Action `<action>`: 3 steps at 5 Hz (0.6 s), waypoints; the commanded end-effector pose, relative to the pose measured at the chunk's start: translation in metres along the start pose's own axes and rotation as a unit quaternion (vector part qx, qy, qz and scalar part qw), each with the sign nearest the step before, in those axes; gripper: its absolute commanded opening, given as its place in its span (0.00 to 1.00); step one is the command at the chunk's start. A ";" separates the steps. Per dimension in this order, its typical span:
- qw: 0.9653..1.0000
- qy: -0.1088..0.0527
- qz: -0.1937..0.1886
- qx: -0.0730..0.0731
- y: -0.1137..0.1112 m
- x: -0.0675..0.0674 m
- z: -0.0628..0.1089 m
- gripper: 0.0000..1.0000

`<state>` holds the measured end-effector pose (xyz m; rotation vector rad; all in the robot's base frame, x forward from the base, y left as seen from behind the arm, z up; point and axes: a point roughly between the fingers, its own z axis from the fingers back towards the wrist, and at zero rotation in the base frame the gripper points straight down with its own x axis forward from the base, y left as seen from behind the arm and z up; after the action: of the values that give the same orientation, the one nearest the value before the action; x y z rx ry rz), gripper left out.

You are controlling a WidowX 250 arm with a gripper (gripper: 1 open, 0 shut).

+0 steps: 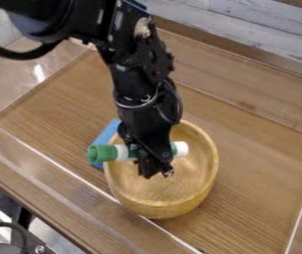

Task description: Remove the green marker from inside the brown bowl and put it on the table

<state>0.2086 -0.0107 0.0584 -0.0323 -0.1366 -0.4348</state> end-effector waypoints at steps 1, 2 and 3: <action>0.999 -0.030 0.003 0.015 0.008 0.013 0.015 0.00; 0.999 -0.033 0.005 0.017 0.011 0.015 0.017 0.00; 0.999 -0.036 0.006 0.020 0.014 0.017 0.019 0.00</action>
<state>0.2157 -0.0057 0.0647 -0.0258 -0.1535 -0.4216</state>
